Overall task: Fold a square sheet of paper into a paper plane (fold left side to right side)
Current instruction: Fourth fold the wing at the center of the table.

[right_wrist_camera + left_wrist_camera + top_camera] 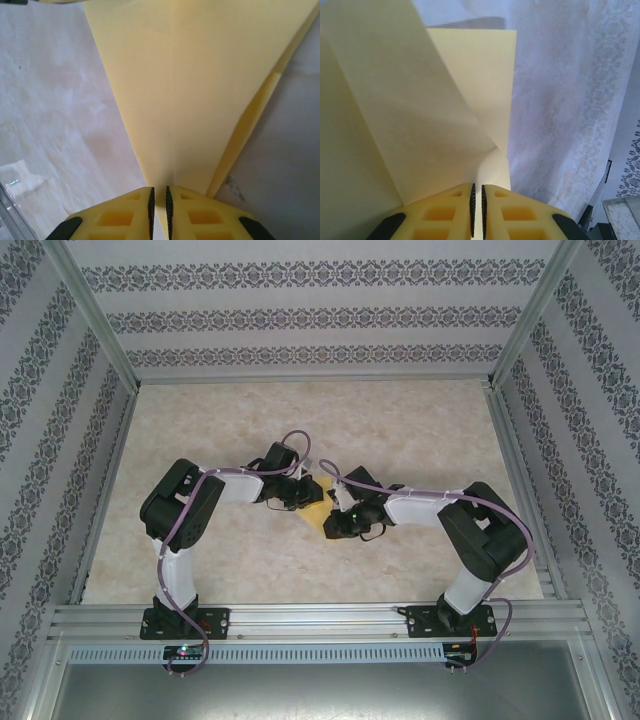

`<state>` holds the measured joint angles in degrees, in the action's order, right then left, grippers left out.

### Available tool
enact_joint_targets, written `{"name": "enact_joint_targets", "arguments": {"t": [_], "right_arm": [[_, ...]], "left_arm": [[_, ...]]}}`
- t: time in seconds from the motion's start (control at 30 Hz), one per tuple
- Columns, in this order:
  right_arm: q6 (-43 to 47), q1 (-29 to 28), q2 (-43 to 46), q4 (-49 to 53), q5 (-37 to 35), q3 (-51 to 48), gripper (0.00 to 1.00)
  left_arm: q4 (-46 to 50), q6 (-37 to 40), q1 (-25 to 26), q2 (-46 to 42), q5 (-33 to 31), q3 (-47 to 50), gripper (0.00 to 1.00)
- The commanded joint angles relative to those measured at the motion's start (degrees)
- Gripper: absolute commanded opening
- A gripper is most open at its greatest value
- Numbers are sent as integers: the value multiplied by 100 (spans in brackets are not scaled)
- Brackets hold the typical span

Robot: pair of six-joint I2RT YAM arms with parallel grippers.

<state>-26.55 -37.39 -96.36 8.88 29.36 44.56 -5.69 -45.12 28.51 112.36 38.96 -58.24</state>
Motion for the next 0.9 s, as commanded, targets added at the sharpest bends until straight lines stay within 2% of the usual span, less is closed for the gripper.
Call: {"name": "enact_joint_targets", "arguments": {"t": [0.0, 0.3, 0.53, 0.87], "right_arm": [[51, -87, 168, 658, -46, -266, 16], [-104, 8, 695, 502, -84, 130, 18], [-261, -171, 328, 256, 293, 239, 18], [-255, -129, 31, 325, 119, 159, 17]], "left_arm": [[552, 221, 32, 124, -387, 119, 16], [525, 204, 40, 106, -363, 113, 16], [527, 205, 41, 86, -363, 98, 16], [572, 235, 40, 76, -358, 92, 16]]}}
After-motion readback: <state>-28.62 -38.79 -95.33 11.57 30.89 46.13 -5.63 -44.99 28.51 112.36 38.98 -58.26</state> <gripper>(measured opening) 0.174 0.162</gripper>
